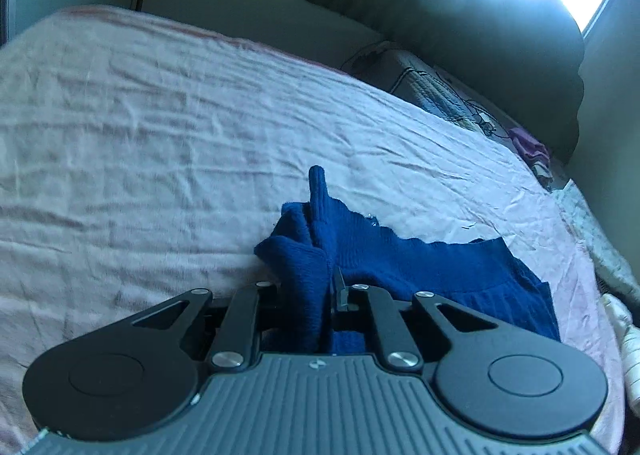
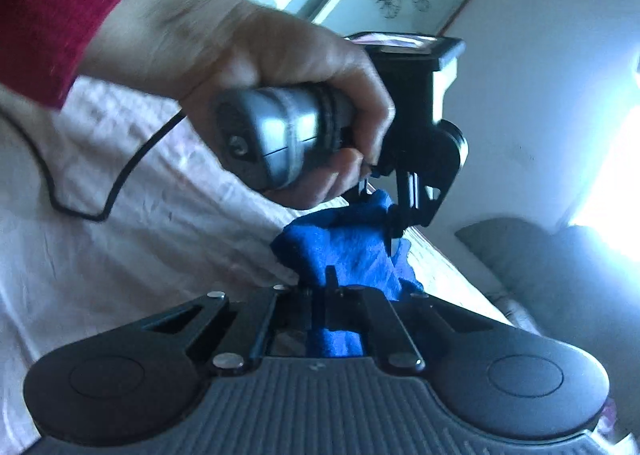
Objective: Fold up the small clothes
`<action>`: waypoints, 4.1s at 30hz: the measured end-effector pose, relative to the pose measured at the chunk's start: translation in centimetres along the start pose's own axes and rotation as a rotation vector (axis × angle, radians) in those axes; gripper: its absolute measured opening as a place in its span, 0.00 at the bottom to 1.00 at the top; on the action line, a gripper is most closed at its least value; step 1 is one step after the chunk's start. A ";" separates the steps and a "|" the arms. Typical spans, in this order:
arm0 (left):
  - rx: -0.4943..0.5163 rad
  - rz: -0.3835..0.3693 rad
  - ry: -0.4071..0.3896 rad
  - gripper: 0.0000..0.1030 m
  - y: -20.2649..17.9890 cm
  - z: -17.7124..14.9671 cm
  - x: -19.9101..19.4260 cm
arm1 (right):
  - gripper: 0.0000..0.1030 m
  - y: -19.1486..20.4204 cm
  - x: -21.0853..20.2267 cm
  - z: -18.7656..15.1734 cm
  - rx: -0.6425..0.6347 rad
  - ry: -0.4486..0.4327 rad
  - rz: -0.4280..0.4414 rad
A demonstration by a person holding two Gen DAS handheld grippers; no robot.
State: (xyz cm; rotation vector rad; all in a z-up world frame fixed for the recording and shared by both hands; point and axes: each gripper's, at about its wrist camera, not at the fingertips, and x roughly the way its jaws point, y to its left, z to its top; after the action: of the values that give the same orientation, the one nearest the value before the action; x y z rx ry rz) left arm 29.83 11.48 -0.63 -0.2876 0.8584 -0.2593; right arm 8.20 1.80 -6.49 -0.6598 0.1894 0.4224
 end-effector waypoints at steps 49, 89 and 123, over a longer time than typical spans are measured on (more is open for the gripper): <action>0.414 -0.063 0.026 0.13 -30.7 -3.6 9.5 | 0.05 -18.3 -10.0 -14.5 0.705 0.095 -0.379; 0.547 0.118 -0.203 0.97 -27.7 -7.4 5.6 | 0.55 -23.3 -12.8 -23.8 1.287 0.107 -0.383; -0.046 -0.331 0.157 0.99 -11.3 -6.6 7.4 | 0.99 -34.0 -6.2 -26.5 1.348 0.206 0.077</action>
State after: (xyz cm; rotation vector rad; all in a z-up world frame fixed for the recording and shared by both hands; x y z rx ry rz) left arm 28.17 -2.50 -5.93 -0.4577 0.9717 -0.5764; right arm 16.44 -40.93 -6.42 0.6373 0.6183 0.2161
